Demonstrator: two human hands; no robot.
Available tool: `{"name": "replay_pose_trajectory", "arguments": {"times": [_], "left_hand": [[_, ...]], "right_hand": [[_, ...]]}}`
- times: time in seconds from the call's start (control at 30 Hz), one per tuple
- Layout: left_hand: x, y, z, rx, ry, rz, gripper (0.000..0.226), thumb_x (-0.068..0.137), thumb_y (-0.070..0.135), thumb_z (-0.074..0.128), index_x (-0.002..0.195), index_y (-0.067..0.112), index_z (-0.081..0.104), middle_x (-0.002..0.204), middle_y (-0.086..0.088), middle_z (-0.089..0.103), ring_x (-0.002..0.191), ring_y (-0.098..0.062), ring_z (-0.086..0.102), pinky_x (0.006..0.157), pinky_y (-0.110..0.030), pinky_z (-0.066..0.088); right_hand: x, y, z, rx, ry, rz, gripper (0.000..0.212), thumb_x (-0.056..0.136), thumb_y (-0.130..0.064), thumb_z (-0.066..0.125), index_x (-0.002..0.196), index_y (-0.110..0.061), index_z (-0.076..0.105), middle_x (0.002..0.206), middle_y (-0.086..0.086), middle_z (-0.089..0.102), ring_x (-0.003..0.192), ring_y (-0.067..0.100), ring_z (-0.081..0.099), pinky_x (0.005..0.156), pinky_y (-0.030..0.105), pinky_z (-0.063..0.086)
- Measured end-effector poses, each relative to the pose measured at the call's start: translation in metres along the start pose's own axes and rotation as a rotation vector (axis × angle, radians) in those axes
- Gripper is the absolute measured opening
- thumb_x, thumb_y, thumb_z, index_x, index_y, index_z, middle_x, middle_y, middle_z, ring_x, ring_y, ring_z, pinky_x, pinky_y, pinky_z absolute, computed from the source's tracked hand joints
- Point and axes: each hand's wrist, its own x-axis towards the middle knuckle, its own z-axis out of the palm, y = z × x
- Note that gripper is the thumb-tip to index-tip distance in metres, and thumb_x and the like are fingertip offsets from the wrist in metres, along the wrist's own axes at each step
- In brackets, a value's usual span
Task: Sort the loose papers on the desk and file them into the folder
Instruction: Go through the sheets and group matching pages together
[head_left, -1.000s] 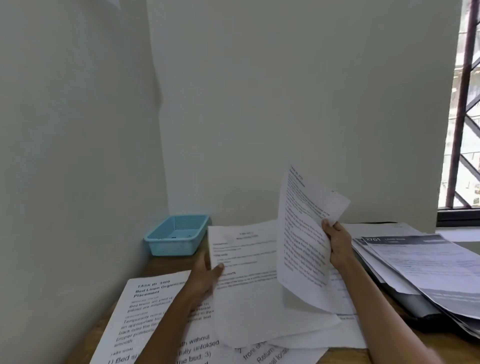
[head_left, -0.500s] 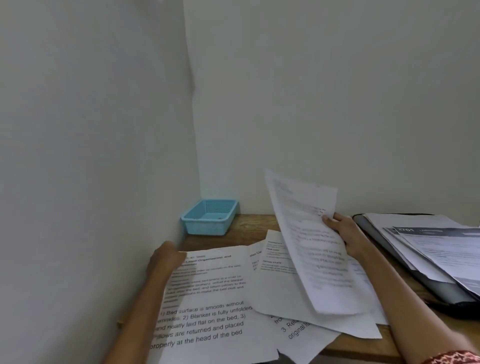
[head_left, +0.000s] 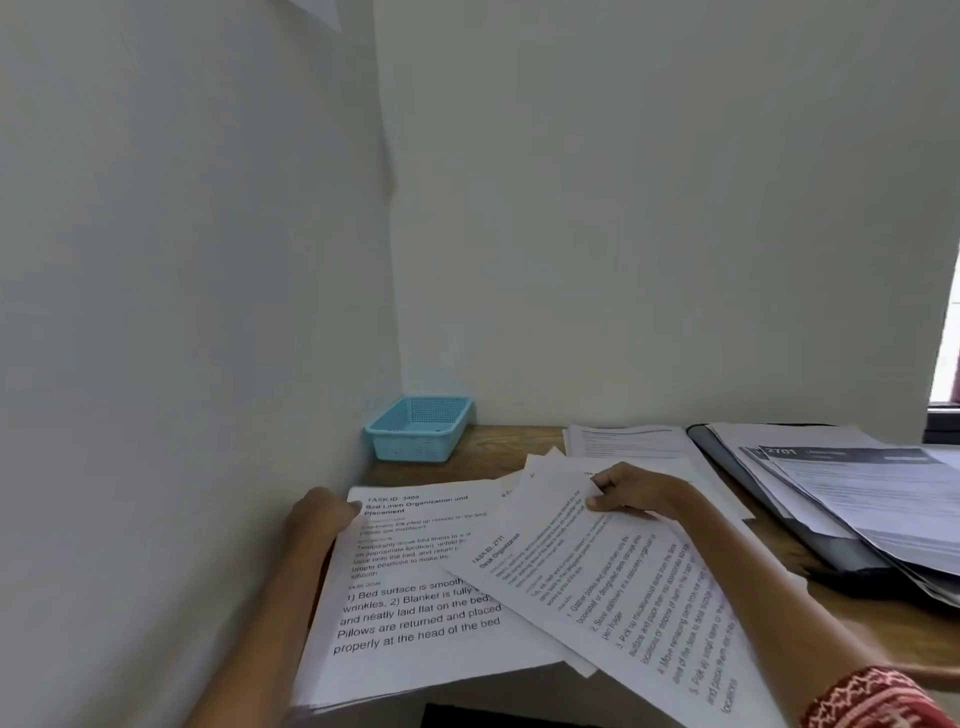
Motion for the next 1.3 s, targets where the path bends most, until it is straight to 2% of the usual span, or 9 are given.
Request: {"name": "replay_pose_trajectory", "arguments": {"times": [0.2,0.4,0.63,0.73,0.87,0.93,1.0,1.13,1.3], "left_hand": [[-0.011,0.015,0.002,-0.268,-0.168,-0.045,0.058,0.085,0.014,0.068,0.132,-0.011,0.042,0.138,-0.023,0.044,0.126,-0.035,0.044,0.100,-0.038,0.035],[-0.001,0.013,0.012,-0.140,-0.133,-0.026,0.058,0.068,0.024,0.083,0.114,0.001,0.055,0.118,-0.015,0.060,0.111,-0.033,0.056,0.098,-0.040,0.043],[-0.017,0.022,0.010,-0.193,-0.234,-0.009,0.049,0.065,-0.001,0.082,0.109,-0.007,0.061,0.113,-0.019,0.065,0.101,-0.031,0.062,0.082,-0.033,0.050],[-0.014,0.017,0.012,-0.207,-0.173,-0.020,0.043,0.070,-0.002,0.078,0.109,-0.007,0.061,0.110,-0.019,0.065,0.098,-0.031,0.062,0.081,-0.033,0.049],[-0.019,0.009,0.006,-0.241,0.026,0.013,0.022,0.082,-0.002,0.062,0.103,-0.003,0.063,0.088,-0.014,0.065,0.070,-0.026,0.060,0.059,-0.028,0.046],[-0.015,0.005,-0.002,-0.240,0.146,0.050,0.020,0.086,0.003,0.055,0.104,0.001,0.063,0.091,-0.012,0.065,0.074,-0.027,0.062,0.057,-0.028,0.047],[-0.014,0.005,-0.009,-0.180,0.197,0.042,0.022,0.089,0.006,0.053,0.108,0.002,0.063,0.102,-0.014,0.067,0.086,-0.031,0.065,0.068,-0.033,0.052],[-0.022,0.003,-0.013,0.148,0.048,0.054,0.033,0.086,0.010,0.061,0.118,0.002,0.056,0.116,-0.012,0.062,0.104,-0.027,0.061,0.082,-0.031,0.049],[-0.039,-0.002,-0.005,0.413,0.004,0.056,0.041,0.089,0.024,0.060,0.127,0.008,0.051,0.126,-0.007,0.057,0.114,-0.023,0.056,0.089,-0.030,0.047]], "right_hand": [[-0.005,0.008,0.002,0.102,0.019,-0.020,0.026,0.088,-0.011,0.066,0.111,0.000,0.067,0.109,0.017,0.069,0.098,0.030,0.067,0.088,0.037,0.055],[-0.005,0.007,0.003,0.074,0.037,-0.037,0.025,0.087,-0.011,0.066,0.110,0.000,0.067,0.109,0.018,0.068,0.091,0.026,0.068,0.085,0.033,0.056],[-0.005,0.011,0.006,0.077,0.053,-0.051,0.019,0.087,-0.008,0.066,0.105,-0.002,0.069,0.105,0.017,0.070,0.092,0.029,0.068,0.089,0.040,0.054],[-0.006,0.010,0.007,0.086,0.067,-0.055,0.017,0.086,-0.007,0.066,0.102,-0.003,0.069,0.104,0.018,0.070,0.091,0.030,0.067,0.090,0.042,0.054],[-0.008,0.012,0.007,0.079,0.088,-0.061,0.017,0.086,-0.009,0.067,0.102,-0.002,0.069,0.102,0.018,0.070,0.092,0.032,0.067,0.090,0.042,0.054],[-0.008,0.012,0.007,0.089,0.099,-0.068,0.012,0.086,-0.009,0.067,0.098,-0.005,0.070,0.097,0.015,0.071,0.088,0.028,0.069,0.086,0.040,0.055],[-0.009,0.012,0.008,0.105,0.105,-0.069,0.007,0.086,-0.007,0.066,0.091,-0.009,0.070,0.090,0.010,0.072,0.077,0.021,0.070,0.078,0.033,0.058],[-0.013,0.009,0.010,0.108,0.121,-0.069,0.007,0.087,-0.005,0.065,0.089,-0.011,0.069,0.083,0.004,0.071,0.068,0.013,0.069,0.063,0.023,0.056],[-0.012,0.010,0.011,0.102,0.140,-0.064,0.006,0.087,-0.006,0.065,0.091,-0.008,0.069,0.082,0.005,0.071,0.068,0.014,0.069,0.062,0.023,0.056]]}}
